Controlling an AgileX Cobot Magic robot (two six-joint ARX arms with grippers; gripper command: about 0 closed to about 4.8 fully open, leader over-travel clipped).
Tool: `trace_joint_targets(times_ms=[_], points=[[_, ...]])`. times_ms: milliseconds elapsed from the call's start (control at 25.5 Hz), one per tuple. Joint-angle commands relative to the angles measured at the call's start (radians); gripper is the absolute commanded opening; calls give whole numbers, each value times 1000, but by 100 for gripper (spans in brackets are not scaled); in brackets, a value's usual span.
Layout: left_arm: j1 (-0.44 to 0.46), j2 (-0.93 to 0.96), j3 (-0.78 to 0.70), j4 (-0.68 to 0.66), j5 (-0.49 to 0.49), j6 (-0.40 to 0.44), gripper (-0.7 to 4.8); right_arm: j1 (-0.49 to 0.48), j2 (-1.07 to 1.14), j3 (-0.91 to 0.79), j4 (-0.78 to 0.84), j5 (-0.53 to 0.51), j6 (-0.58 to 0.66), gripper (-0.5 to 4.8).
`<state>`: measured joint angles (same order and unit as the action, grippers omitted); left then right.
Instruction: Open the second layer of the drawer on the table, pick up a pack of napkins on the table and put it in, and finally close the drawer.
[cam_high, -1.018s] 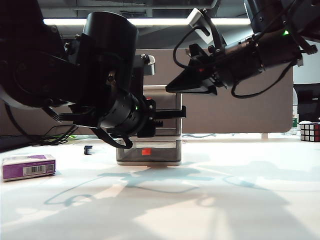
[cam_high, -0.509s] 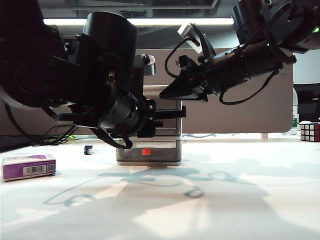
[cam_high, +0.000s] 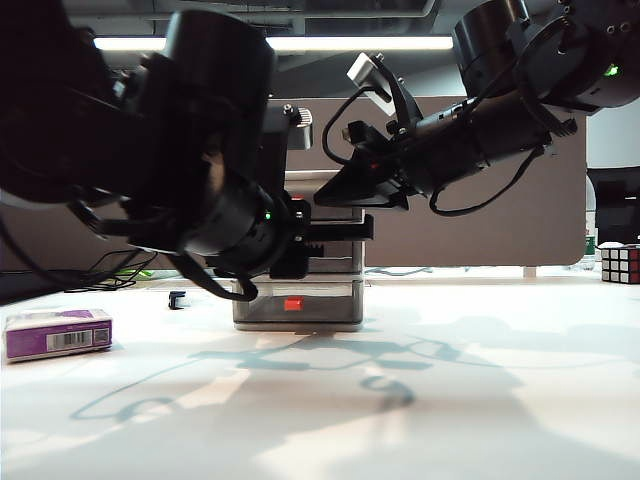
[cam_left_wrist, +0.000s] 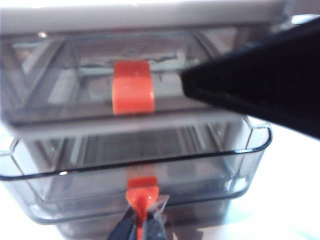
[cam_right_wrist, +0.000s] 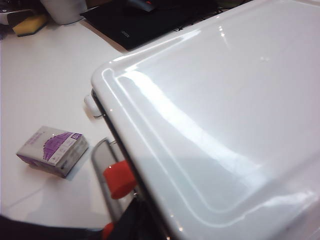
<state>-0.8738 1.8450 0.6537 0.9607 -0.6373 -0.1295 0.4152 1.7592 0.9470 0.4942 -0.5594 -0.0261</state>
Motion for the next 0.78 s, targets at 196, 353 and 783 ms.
trace_joint_targets(times_ms=[196,353,783], points=[[-38,-139,-145,-19,-18,-66,-5,0,-4,5,11,8,8,-5],[-110,-166,-189,-58,-32,-114,-5,0,-4,5,11,16,10,-5],[-206,-205,-236,-117,-101,-159,140,0,-4,5,11,14,33,-5]])
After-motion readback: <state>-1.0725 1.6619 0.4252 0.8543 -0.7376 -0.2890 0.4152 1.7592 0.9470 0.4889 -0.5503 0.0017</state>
